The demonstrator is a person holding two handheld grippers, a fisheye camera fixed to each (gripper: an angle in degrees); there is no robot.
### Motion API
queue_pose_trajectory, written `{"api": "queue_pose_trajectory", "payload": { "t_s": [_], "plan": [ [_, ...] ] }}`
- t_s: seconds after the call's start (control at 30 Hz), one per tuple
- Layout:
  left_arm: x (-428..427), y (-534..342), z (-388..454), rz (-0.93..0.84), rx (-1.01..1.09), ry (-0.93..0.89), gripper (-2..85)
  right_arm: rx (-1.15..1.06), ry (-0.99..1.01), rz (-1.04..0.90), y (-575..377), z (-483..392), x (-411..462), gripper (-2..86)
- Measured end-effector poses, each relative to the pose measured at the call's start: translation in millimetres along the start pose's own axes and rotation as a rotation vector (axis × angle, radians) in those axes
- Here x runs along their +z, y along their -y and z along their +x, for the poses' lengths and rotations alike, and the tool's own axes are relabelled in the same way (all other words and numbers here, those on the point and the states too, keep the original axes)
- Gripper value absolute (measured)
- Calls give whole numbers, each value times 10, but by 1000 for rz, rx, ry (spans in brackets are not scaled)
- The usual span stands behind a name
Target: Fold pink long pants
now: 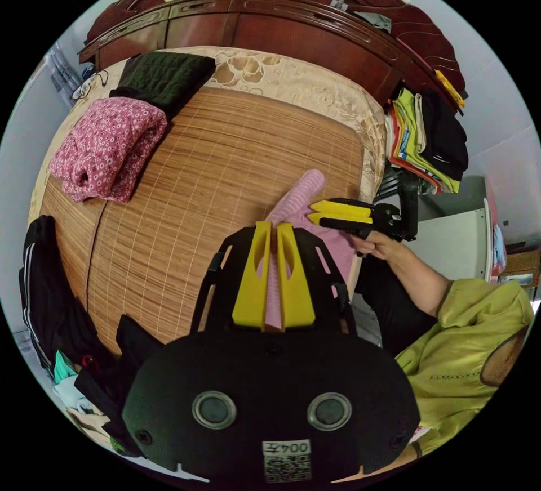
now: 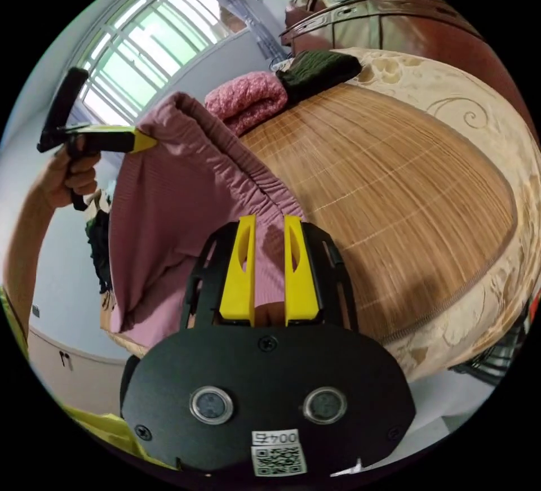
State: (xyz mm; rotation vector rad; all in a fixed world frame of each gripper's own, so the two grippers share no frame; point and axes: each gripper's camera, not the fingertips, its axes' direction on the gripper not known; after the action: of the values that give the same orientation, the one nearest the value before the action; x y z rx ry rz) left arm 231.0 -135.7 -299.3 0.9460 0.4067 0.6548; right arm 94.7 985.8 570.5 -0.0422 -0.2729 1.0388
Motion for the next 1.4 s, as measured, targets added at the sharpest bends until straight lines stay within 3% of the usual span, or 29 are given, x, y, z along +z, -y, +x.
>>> {"api": "queue_pose_trajectory", "payload": {
  "t_s": [0.27,0.7,0.93,1.07,1.23,1.4],
  "plan": [
    [-155,82,-178,-11,92,-21,18,-235,-67,-10,466,-90,156,84],
    [-92,71,-471,-7,103,-66,17,-421,-67,-26,738,-45,282,61],
    [60,-57,-534,13,68,-80,19,-564,-15,5,802,-90,25,-1],
    [111,-134,-523,26,56,-84,19,-393,-39,143,952,129,-136,0],
    [296,-227,-377,18,49,-68,20,-248,-89,87,1109,212,80,30],
    [471,-333,-197,17,40,-76,21,-61,34,97,1221,496,-4,59]
  ]
}}
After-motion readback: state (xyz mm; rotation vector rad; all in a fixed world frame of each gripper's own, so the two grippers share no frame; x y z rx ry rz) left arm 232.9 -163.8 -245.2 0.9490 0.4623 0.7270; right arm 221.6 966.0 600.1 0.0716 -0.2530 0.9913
